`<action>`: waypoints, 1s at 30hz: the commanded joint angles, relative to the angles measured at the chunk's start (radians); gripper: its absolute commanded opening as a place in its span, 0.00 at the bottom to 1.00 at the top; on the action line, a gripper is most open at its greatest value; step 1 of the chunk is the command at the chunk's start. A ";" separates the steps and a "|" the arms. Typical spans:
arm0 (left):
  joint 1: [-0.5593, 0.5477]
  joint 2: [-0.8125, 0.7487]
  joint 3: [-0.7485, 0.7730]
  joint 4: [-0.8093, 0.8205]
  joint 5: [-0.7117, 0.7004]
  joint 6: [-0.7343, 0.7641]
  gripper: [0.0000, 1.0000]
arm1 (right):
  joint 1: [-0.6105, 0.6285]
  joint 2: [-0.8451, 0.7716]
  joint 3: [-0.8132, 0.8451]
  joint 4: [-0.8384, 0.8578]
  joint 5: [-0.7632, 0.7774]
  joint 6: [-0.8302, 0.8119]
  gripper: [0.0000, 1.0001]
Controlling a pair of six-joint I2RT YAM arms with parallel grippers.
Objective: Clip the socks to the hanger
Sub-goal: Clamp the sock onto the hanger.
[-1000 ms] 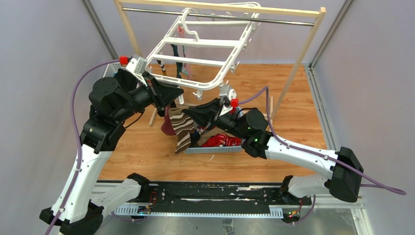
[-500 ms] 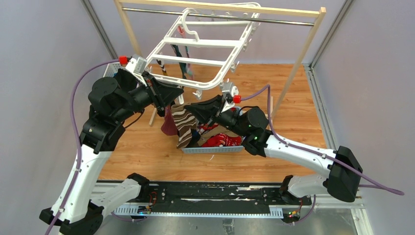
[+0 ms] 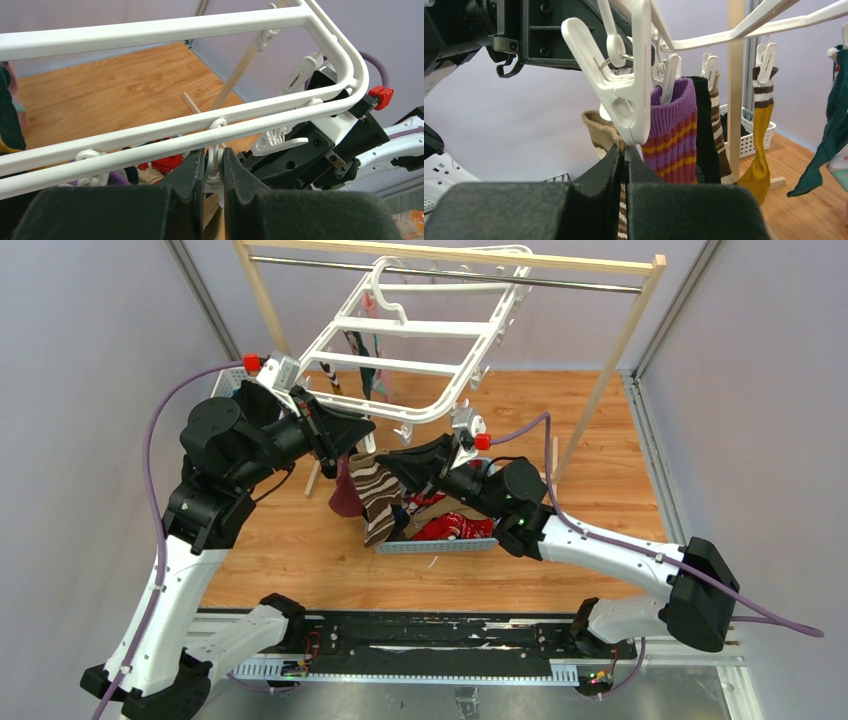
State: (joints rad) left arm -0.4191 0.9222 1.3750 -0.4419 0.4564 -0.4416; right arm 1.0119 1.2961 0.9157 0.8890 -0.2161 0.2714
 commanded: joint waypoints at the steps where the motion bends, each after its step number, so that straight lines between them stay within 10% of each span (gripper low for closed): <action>1: 0.002 -0.013 0.017 -0.024 0.039 0.006 0.00 | -0.016 0.006 0.015 0.052 0.021 0.018 0.00; 30: 0.002 -0.015 0.006 -0.026 0.048 0.026 0.00 | -0.036 0.028 0.032 0.123 0.064 0.102 0.00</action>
State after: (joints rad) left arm -0.4191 0.9218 1.3750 -0.4419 0.4610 -0.4221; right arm 0.9913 1.3163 0.9215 0.9501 -0.1608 0.3424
